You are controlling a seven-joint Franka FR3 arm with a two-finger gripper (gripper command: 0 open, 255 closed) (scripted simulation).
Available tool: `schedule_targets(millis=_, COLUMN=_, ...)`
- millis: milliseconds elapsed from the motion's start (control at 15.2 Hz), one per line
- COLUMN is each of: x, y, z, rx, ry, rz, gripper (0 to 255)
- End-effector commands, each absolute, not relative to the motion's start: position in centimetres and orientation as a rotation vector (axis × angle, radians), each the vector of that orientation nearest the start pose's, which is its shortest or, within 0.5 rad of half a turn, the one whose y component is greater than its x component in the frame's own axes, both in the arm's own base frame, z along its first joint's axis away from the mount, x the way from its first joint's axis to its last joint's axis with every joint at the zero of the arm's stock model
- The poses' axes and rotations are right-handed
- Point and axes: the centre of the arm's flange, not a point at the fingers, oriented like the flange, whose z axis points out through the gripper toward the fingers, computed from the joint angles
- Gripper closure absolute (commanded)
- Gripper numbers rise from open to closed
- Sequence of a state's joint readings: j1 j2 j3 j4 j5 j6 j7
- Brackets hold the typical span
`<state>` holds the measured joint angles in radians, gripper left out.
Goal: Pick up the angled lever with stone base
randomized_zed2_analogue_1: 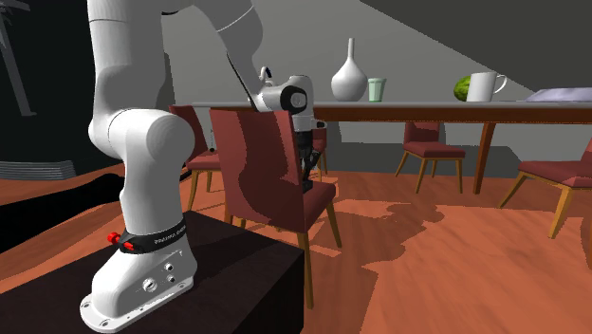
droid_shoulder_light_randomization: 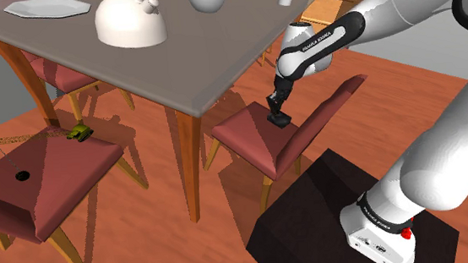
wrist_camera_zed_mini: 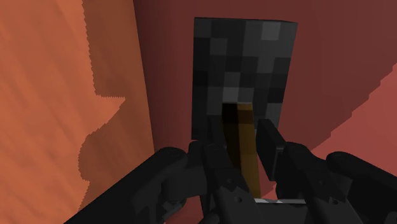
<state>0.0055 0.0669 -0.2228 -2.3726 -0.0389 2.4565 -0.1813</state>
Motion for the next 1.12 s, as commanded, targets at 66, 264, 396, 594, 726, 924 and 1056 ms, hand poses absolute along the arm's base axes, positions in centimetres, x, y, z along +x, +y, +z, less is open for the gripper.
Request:
schedule_targets(millis=66, x=49.2, y=-10.9, z=29.7, rx=-3.184, ry=0.008, rz=-0.012, gripper=255)
schedule_targets(millis=264, x=49.3, y=-10.9, z=30.8, rx=-3.184, ry=0.008, rz=-0.012, gripper=255)
schedule_targets(millis=396, x=49.3, y=-10.9, z=31.9, rx=-3.184, ry=0.008, rz=-0.012, gripper=255)
schedule_targets(millis=594, x=49.3, y=-10.9, z=33.5, rx=-3.184, ry=0.008, rz=-0.012, gripper=255)
schedule_targets(millis=726, x=49.3, y=-10.9, z=34.5, rx=-3.184, ry=0.008, rz=-0.012, gripper=255)
schedule_targets(millis=924, x=49.3, y=-10.9, z=36.1, rx=-3.184, ry=0.008, rz=-0.012, gripper=255)
schedule_targets(millis=1056, x=49.3, y=-10.9, z=37.1, rx=-3.184, ry=0.008, rz=-0.012, gripper=255)
